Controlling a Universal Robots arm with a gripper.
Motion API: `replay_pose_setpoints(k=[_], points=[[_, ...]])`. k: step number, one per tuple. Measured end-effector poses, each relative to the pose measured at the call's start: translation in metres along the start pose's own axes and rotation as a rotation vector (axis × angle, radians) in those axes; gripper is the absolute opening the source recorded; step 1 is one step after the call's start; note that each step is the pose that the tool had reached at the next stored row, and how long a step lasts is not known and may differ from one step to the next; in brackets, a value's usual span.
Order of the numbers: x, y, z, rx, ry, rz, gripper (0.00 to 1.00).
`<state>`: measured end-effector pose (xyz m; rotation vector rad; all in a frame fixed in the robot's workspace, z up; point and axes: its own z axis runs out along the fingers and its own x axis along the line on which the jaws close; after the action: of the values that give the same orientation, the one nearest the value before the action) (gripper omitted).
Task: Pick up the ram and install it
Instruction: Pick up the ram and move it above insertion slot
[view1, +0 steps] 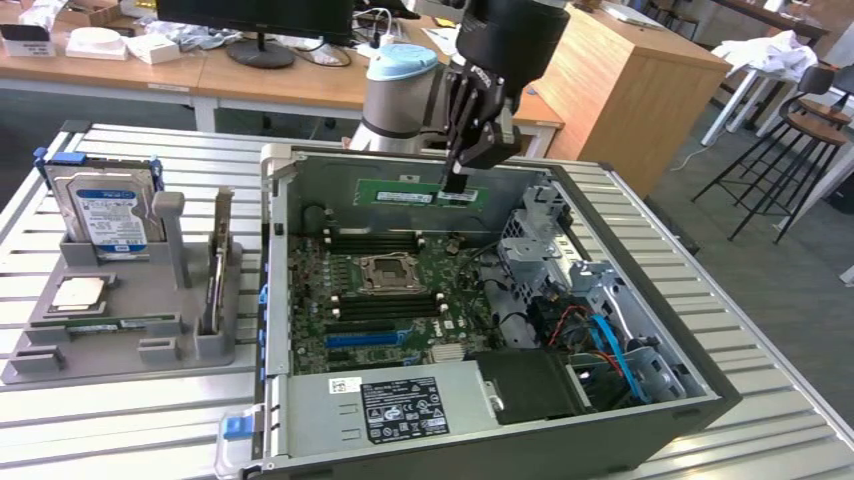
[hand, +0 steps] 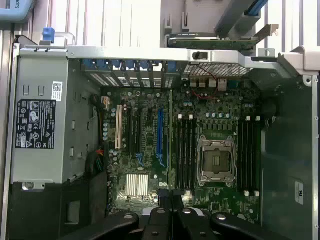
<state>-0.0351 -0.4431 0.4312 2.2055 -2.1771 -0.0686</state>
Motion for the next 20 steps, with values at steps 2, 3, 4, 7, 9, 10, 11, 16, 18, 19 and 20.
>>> replay_pose_setpoints(k=[2, 3, 4, 7, 9, 10, 11, 16, 18, 19, 20], points=[[0.0000, 0.0000, 0.0000, -0.0001, -0.0001, 0.000, 0.11], [0.0000, 0.0000, 0.0000, 0.0000, -0.0001, 0.000, 0.11], [0.0000, -0.0001, 0.0000, 0.0000, 0.0000, 0.000, 0.11], [0.0000, -0.0001, 0.0000, 0.0000, 0.0000, 0.000, 0.11], [0.0000, 0.0000, 0.0000, 0.0000, 0.0000, 0.000, 0.11], [0.0000, 0.0000, 0.0000, 0.0000, 0.0000, 0.000, 0.11], [0.0000, -0.0001, 0.0000, 0.0000, 0.0000, 0.000, 0.11], [-0.0002, -0.0001, 0.0000, 0.0000, -0.0001, 0.000, 0.11], [-0.0013, -0.0001, 0.0001, 0.0000, -0.0001, 0.000, 0.11], [-0.0022, -0.0001, 0.0002, 0.0000, 0.0000, 0.000, 0.11], [-0.0031, -0.0001, 0.0003, 0.0000, 0.0000, 0.000, 0.11]])
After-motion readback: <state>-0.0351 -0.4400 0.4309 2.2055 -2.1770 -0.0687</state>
